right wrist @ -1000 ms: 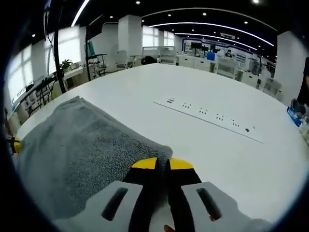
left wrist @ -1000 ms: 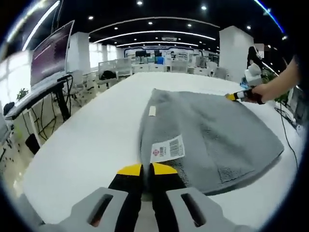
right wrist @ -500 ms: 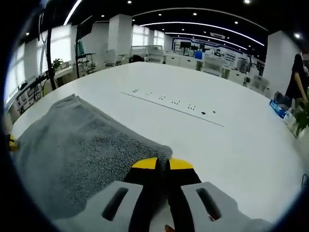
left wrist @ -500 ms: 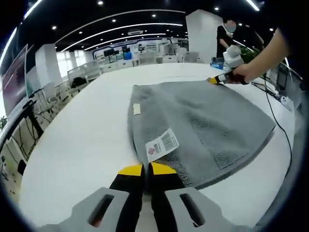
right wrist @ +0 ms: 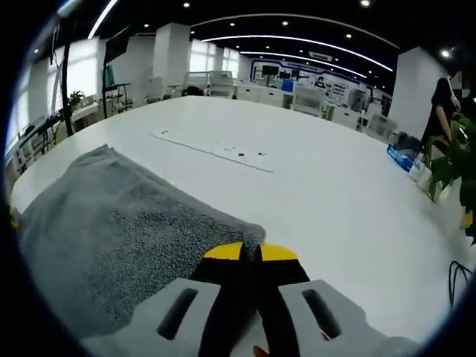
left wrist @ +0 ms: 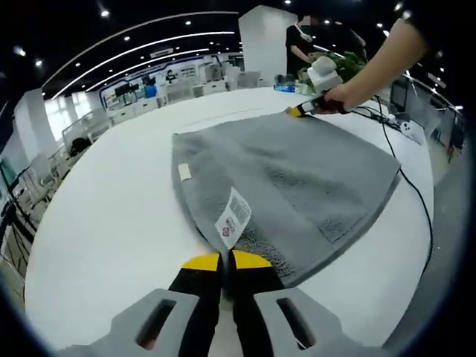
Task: Fold the towel on the table until its edges align and the towel forms a compact rectangular stack.
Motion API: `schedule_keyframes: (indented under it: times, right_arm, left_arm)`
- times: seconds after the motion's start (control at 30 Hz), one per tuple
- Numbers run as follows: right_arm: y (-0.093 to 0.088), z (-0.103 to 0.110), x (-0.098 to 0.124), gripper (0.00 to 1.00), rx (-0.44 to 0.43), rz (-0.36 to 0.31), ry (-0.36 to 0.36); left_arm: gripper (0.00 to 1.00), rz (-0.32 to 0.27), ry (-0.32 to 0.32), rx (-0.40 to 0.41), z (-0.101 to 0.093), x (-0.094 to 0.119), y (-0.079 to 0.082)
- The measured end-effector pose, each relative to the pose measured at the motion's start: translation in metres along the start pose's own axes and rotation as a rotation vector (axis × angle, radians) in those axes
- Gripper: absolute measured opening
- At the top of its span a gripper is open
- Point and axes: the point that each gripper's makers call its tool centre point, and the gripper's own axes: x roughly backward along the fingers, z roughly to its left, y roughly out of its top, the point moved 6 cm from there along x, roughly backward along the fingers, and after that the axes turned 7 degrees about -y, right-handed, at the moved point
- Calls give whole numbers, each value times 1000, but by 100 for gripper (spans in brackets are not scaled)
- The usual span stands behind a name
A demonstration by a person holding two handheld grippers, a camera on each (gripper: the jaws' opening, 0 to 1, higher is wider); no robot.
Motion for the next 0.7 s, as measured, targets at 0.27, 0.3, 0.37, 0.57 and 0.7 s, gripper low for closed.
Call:
schedule_keyframes:
  times: [0.27,0.3,0.37,0.57,0.7]
  right_arm:
    - [-18,-43,15,3,0,-24,-42]
    - [-20,-46,17,3,-1,-25,-45]
    - [-23,-53,17,3,0,-25,-57]
    - [-28,-71,20,3,55,-20,-55]
    - [-29,-71,23,3,13,-31,-58]
  left_arm:
    - [4,-2,-83,-66,-44,-20,20]
    - [4,-3,-93,-74,-48,-21,21]
    - [4,-6,-107,-75,-55,-23,23]
    - [4,0,-117,-62,-65,-23,24]
    - [4,-1,-112,-48,-67,-23,24]
